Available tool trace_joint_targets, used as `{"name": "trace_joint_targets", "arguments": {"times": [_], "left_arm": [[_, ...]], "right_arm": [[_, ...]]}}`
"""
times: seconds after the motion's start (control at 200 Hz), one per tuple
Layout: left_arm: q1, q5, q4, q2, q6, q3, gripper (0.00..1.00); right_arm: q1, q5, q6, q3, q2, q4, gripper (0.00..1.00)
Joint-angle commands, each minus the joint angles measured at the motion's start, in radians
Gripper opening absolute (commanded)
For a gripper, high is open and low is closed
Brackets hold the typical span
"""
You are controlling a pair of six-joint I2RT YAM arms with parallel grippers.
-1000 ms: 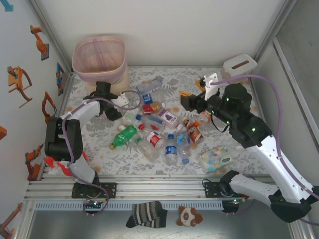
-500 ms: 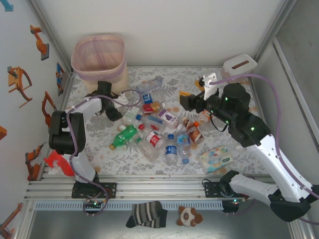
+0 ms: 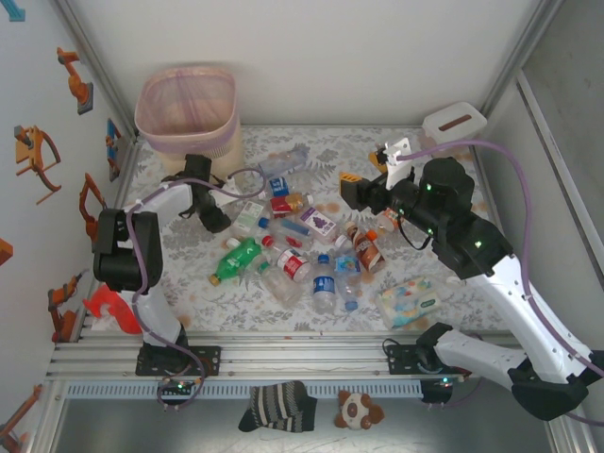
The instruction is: Put the plastic bottles in the bin
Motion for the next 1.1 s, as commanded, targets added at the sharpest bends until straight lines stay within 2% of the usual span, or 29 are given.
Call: {"name": "trace_joint_targets", "arguments": {"times": [0.0, 0.371, 0.741, 1.097], "left_arm": [[0.001, -0.004, -0.061, -0.039, -0.036, -0.019, 0.8], [0.001, -0.027, -0.069, 0.0, -0.07, -0.029, 0.8], [0.001, -0.024, -0.078, -0.017, -0.08, -0.024, 0.68], [-0.005, 0.013, -0.075, -0.121, -0.088, -0.045, 0.62]], "right_arm": [[0.003, 0.001, 0.0, 0.01, -0.012, 0.027, 0.77], [0.003, -0.004, 0.0, 0.014, -0.01, 0.027, 0.77], [0.003, -0.009, 0.008, 0.015, -0.007, 0.033, 0.77], [0.002, -0.006, 0.006, 0.011, -0.009, 0.034, 0.77]]}}
